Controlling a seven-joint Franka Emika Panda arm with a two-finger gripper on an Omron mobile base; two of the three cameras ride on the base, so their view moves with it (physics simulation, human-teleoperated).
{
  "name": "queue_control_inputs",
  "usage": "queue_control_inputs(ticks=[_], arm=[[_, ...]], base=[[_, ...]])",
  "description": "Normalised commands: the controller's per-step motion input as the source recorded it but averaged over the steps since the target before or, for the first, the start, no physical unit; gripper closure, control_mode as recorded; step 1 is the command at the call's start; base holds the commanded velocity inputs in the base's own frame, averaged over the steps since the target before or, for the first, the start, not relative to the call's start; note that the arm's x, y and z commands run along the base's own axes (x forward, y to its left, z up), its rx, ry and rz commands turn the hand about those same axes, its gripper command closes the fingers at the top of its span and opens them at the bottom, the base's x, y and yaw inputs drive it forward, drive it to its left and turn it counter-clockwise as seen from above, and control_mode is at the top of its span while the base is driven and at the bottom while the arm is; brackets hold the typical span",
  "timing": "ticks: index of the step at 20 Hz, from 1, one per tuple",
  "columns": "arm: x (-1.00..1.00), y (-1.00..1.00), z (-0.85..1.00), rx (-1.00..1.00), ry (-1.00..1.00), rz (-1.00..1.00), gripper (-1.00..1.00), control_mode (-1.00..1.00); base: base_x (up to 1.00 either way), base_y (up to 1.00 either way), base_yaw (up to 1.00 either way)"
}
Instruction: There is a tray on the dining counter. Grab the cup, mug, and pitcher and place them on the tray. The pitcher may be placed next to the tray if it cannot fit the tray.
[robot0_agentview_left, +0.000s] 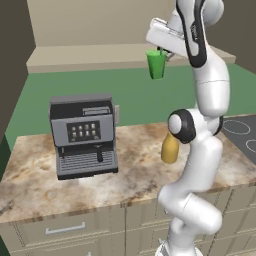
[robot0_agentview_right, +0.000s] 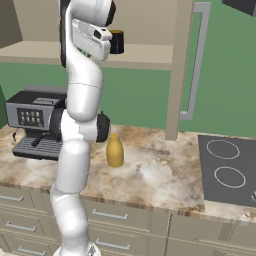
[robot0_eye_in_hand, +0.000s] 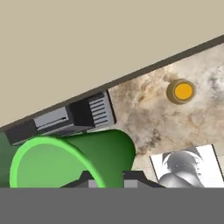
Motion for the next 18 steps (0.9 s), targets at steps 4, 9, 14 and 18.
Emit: queue_control_inputs(ticks=[4,9,14,18], arm=[[-0.4,-0.08,-0.99,0.0,-0.44,0.16,1.0,-1.0],[-0.45,-0.05,-1.0,0.0,-0.43,0.16,1.0,-1.0],[-0.42,-0.11,-1.0,0.02,-0.4,0.12,1.0,-1.0],[-0.02,-0.14,-0.78,0.2,-0.22,0.0,1.0,-1.0]], base=[[0.0,0.0,0.0],[0.0,0.0,0.0],[0.0,0.0,0.0],[0.0,0.0,0.0]])
